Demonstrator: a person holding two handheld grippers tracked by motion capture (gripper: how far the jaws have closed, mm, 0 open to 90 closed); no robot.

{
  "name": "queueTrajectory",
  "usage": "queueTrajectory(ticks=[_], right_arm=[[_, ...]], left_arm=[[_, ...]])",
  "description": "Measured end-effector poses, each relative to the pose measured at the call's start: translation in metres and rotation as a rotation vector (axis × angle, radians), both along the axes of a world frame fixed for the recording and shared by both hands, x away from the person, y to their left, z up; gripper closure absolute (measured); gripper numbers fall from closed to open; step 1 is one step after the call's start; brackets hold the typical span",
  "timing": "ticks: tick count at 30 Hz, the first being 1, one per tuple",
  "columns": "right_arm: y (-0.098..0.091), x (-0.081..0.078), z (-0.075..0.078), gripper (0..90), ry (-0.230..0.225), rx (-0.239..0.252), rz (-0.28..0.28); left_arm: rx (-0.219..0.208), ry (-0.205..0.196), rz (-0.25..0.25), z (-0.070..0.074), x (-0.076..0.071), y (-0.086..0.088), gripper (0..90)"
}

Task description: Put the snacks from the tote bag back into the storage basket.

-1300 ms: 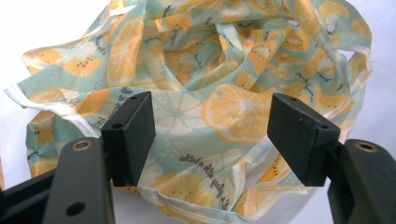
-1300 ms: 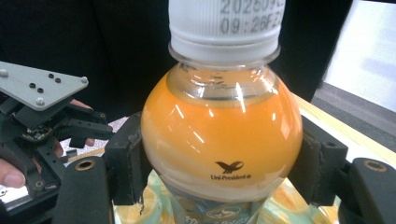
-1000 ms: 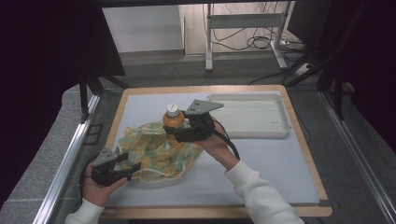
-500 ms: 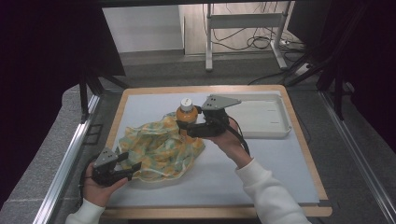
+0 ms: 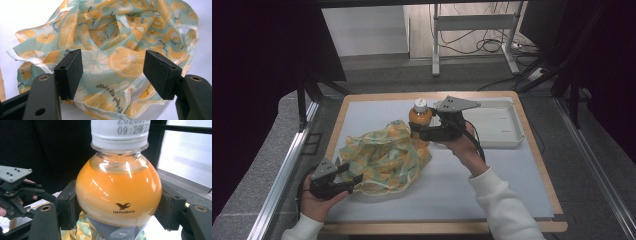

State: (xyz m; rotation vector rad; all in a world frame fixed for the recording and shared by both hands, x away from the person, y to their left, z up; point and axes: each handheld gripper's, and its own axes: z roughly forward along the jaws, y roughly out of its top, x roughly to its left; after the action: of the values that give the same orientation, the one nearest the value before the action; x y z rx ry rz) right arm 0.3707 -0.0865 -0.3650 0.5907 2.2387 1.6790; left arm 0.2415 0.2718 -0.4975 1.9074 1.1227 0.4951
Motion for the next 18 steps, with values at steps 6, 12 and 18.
queueTrajectory(ticks=[6,12,18], right_arm=[[-0.010,0.007,0.001,30.5,0.004,0.009,-0.031],[-0.019,0.013,0.002,30.5,0.012,0.014,-0.061],[-0.026,0.018,0.002,30.5,0.015,0.020,-0.088]], left_arm=[[0.005,0.005,-0.005,0.000,0.000,-0.001,32.7],[0.003,0.007,-0.008,-0.001,0.000,-0.002,32.7],[0.005,0.010,-0.008,-0.001,0.000,-0.002,32.7]])
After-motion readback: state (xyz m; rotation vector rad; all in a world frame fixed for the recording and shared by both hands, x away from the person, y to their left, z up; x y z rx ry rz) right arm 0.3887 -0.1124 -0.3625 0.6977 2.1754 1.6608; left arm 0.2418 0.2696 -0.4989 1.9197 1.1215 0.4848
